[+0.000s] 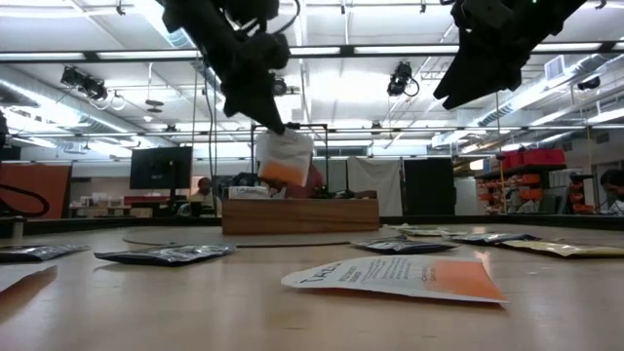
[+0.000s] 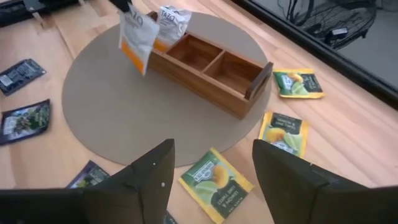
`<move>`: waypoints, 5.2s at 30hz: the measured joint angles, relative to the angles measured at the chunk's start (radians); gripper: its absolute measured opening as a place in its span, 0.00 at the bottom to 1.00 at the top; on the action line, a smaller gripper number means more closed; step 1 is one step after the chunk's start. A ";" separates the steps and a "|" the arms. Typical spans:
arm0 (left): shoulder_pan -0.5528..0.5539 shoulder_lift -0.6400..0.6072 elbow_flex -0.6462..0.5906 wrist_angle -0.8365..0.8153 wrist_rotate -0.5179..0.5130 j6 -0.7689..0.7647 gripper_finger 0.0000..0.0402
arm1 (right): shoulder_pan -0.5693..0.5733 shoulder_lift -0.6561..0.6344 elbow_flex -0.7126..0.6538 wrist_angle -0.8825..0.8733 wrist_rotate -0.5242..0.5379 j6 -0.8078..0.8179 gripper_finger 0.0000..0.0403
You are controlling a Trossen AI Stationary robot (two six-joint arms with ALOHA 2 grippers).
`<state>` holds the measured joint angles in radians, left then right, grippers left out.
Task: Pick & Place Tea
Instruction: Put the white tea bag into the left section of the wooden organizer
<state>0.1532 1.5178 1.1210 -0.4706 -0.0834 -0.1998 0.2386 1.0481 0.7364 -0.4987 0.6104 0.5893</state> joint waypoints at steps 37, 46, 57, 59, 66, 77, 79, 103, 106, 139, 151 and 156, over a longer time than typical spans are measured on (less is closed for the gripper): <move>0.126 -0.348 -0.436 0.302 -0.084 -0.053 0.00 | -0.028 -0.037 0.001 -0.020 -0.025 -0.055 0.56; 0.181 -0.347 -0.502 0.412 -0.047 -0.045 0.00 | -0.028 -0.037 0.001 -0.021 -0.028 -0.049 0.56; 0.206 -0.287 -0.523 0.455 0.040 -0.020 0.00 | -0.049 -0.036 0.001 -0.023 -0.052 -0.049 0.56; 0.206 -0.274 -0.522 0.461 0.035 -0.015 0.00 | -0.051 -0.036 0.001 -0.022 -0.052 -0.049 0.56; 0.206 -0.240 -0.522 0.446 -0.001 -0.016 0.00 | -0.052 -0.036 0.001 -0.021 -0.052 -0.047 0.56; 0.202 -0.181 -0.521 0.458 -0.001 -0.024 0.01 | -0.052 -0.036 0.001 -0.020 -0.051 -0.048 0.56; 0.203 -0.175 -0.521 0.457 -0.001 -0.029 0.01 | -0.052 -0.036 0.001 -0.020 -0.051 -0.048 0.56; 0.191 -0.192 -0.480 0.461 -0.008 -0.081 0.54 | -0.052 -0.036 0.001 -0.020 -0.053 -0.049 0.56; 0.166 -0.192 -0.438 0.457 0.003 -0.078 0.55 | -0.052 -0.036 0.001 -0.020 -0.054 -0.049 0.56; -0.246 -0.077 -0.286 0.547 0.190 -0.209 0.54 | -0.051 -0.036 0.001 -0.009 -0.080 -0.026 0.56; -0.352 0.132 -0.205 0.650 0.192 -0.128 0.48 | -0.051 -0.035 0.001 -0.017 -0.105 -0.005 0.56; -0.397 0.257 -0.080 0.628 0.193 -0.080 0.48 | -0.051 -0.035 0.001 -0.018 -0.106 0.005 0.56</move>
<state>-0.2440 1.7752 1.0405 0.1571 0.1101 -0.2796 0.1875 1.0126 0.7372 -0.5167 0.5046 0.5941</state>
